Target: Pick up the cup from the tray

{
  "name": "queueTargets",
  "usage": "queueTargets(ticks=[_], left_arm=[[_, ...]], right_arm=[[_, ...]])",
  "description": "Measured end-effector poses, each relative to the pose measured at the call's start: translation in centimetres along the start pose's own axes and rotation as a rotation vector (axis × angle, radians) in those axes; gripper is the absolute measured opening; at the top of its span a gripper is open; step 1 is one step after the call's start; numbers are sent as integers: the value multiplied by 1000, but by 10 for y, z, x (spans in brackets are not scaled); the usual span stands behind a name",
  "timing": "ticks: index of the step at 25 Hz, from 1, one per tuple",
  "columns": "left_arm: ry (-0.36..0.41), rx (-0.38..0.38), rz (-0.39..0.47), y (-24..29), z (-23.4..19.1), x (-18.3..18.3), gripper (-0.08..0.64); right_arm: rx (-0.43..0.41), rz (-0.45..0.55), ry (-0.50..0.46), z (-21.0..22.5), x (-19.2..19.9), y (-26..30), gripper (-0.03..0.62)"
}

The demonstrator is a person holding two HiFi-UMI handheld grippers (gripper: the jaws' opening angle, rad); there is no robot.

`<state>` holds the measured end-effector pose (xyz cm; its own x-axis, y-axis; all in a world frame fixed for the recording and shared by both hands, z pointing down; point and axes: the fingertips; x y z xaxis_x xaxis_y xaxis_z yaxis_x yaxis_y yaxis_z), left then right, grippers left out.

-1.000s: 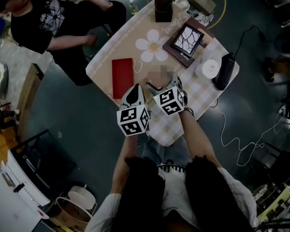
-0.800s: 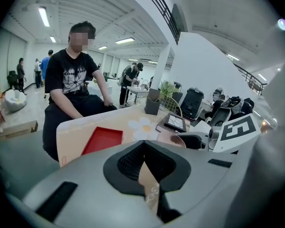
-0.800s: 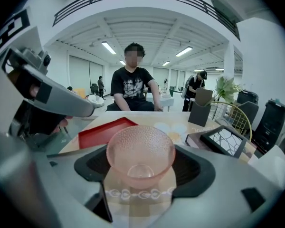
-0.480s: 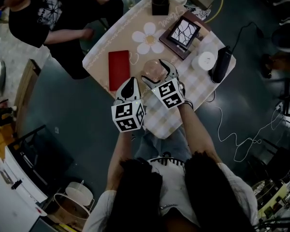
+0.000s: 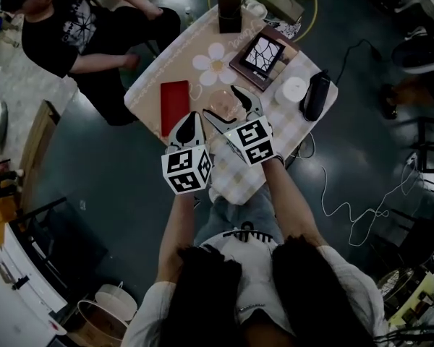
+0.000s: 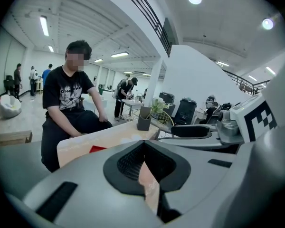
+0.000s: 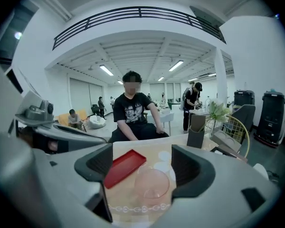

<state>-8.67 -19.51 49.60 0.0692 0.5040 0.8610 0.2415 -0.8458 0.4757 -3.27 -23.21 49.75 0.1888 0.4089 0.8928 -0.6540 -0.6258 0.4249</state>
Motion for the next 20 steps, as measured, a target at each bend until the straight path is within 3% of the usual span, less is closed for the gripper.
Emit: queueTargets(ticks=[5, 7, 10, 13, 14, 20], left_arm=[[9, 8, 36, -17, 7, -11, 6], [11, 11, 48, -23, 9, -14, 6], [9, 18, 65, -32, 14, -17, 6], [1, 31, 86, -44, 19, -19, 6], [1, 33, 89, -46, 20, -19, 6], [-1, 58, 103, -58, 30, -18, 6]], right_arm=[[49, 34, 2, -12, -15, -26, 363], [77, 41, -15, -16, -19, -34, 260], [104, 43, -24, -22, -21, -47, 180], [156, 57, 0, -23, -27, -63, 32], [168, 69, 18, -23, -30, -68, 11], [240, 41, 40, -22, -30, -86, 8]])
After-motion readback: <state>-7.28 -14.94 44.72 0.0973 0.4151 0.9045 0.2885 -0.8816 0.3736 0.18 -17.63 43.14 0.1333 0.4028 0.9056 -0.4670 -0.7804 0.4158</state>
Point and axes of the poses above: the fingertips, and each gripper's own axes: y forward along the fingers, z to its right, x out of its underside, and after that the axes turned 4 degrees about y, right-handed
